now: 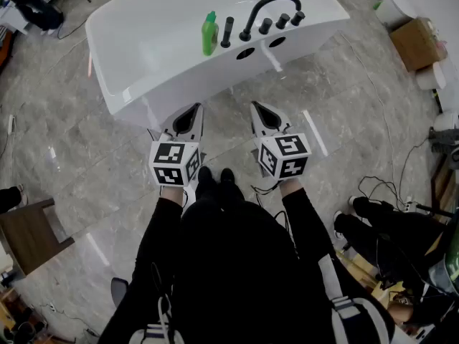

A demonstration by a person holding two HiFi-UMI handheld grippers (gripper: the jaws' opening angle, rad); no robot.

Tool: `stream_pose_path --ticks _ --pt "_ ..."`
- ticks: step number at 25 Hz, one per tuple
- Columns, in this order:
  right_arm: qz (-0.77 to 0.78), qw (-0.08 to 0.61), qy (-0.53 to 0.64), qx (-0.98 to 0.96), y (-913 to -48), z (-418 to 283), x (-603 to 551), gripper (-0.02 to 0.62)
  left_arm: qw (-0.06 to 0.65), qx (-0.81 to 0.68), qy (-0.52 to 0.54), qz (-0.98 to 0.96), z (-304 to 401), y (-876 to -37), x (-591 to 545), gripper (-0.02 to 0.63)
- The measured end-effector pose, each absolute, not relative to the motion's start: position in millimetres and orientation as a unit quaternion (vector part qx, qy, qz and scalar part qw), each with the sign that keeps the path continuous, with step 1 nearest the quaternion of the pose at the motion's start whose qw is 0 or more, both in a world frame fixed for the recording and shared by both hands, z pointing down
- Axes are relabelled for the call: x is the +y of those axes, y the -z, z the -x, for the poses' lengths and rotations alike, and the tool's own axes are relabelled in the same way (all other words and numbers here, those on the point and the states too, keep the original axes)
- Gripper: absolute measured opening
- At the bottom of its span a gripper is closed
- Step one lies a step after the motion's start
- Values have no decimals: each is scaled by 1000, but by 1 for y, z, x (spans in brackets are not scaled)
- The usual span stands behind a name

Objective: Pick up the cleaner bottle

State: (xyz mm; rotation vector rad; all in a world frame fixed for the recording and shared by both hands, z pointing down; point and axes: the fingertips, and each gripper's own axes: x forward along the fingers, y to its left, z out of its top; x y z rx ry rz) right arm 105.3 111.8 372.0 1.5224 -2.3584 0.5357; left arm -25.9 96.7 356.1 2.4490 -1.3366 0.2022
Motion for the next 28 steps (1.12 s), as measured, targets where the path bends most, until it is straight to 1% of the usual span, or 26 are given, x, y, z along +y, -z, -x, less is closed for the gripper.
stream_pose_path --ticks 16,28 --pt "-519 144 -191 -821 -373 -110 111 2 168 -478 -76 -859 21 -355 96 8" --pt "-492 129 -184 -841 -363 -117 109 2 168 -487 -55 -855 12 -348 92 8"
